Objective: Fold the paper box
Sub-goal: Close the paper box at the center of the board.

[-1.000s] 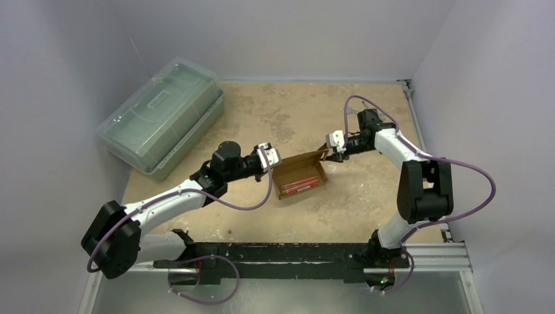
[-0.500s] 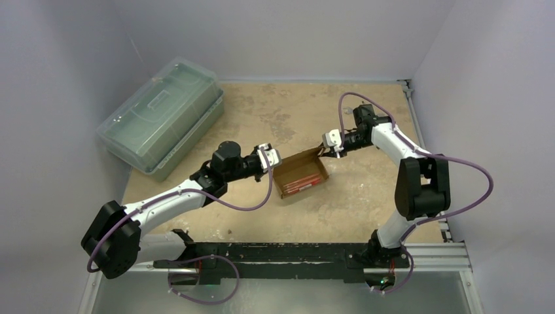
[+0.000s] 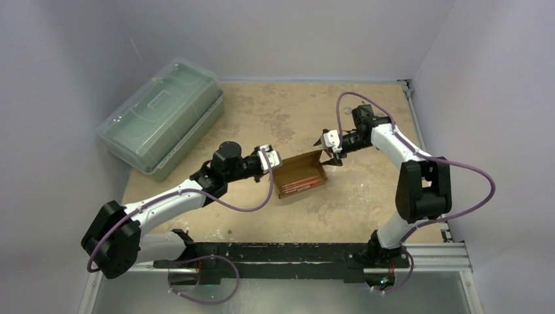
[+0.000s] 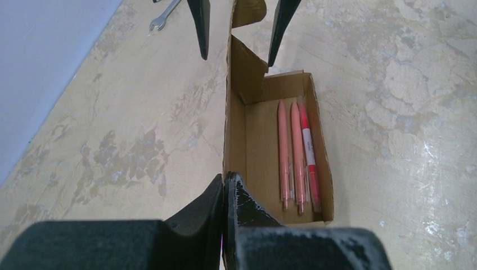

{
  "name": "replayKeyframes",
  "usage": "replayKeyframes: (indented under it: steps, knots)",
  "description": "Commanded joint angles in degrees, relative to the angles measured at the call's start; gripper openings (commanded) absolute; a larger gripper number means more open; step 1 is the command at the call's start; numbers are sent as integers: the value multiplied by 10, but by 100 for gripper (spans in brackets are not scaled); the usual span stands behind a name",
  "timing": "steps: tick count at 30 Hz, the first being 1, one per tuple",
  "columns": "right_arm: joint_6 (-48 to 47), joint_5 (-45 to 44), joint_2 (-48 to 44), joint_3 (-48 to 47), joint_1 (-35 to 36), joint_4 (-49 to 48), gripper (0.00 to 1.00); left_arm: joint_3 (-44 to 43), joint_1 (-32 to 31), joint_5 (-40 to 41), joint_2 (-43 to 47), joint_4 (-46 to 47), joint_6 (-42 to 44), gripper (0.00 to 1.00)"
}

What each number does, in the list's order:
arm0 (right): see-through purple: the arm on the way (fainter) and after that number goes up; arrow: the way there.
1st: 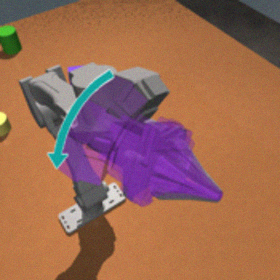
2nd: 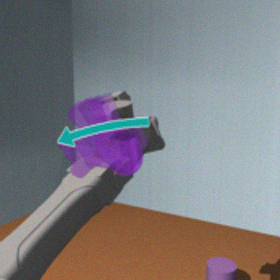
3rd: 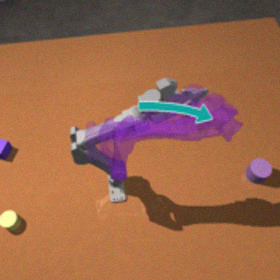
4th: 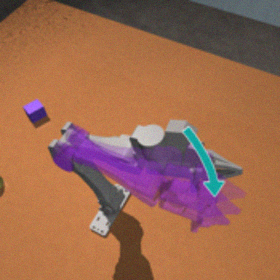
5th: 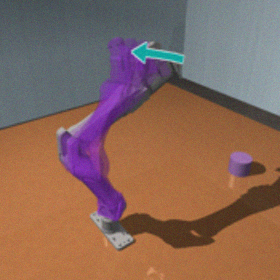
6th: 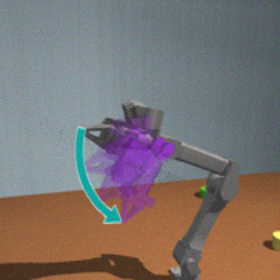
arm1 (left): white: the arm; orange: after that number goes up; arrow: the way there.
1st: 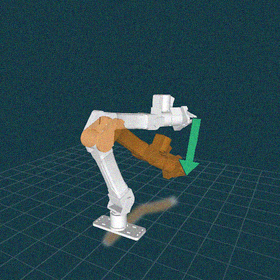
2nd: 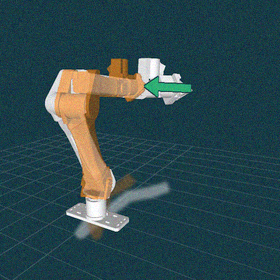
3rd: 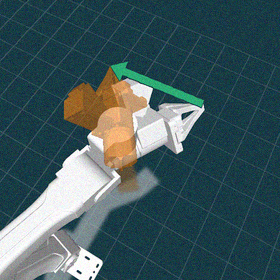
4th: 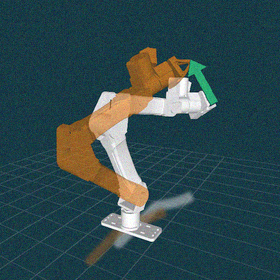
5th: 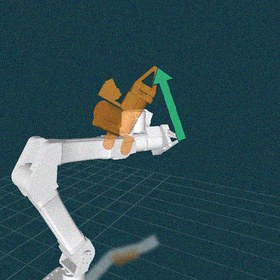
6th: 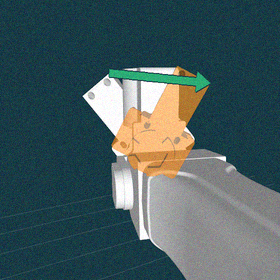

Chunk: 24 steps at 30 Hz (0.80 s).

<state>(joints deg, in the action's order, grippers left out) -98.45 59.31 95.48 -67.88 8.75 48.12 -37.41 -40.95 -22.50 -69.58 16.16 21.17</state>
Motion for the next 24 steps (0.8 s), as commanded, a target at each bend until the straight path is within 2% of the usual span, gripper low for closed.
replayKeyframes:
  steps: [1, 4, 9, 11, 13, 14, 15, 18, 22, 24]
  knots:
    - [18, -2, -41, 2, -2, 3, 74, -17, -2, -4, 5, -1, 23, 0]
    - [-12, -4, -48, -8, -18, 55, 84, -17, -1, -1, 5, -6, 25, 0]
    - [-101, -18, -55, -57, -52, 205, 90, -19, -1, -3, 2, -7, 26, 0]
    - [-92, -24, -76, -64, -54, 226, 93, -20, -1, -5, 1, -7, 26, 0]
    - [-35, -13, -103, -65, -54, 212, 98, -22, -1, -6, 0, -6, 24, 0]
    - [22, -2, -116, -66, -51, 191, 99, -22, -1, -8, -1, -5, 23, 0]
    - [84, 5, -126, -68, -47, 165, 99, -23, -1, -9, -1, -5, 21, 0]
    - [185, -2, -148, -68, -15, 114, 99, -23, -2, -9, -2, -3, 15, 0]
    - [389, -81, -192, -17, 46, -78, 99, -24, -1, -9, -1, 0, 5, 0]
    - [433, -122, -209, 12, 75, -146, 98, -24, -2, -9, 0, 3, -1, 0]
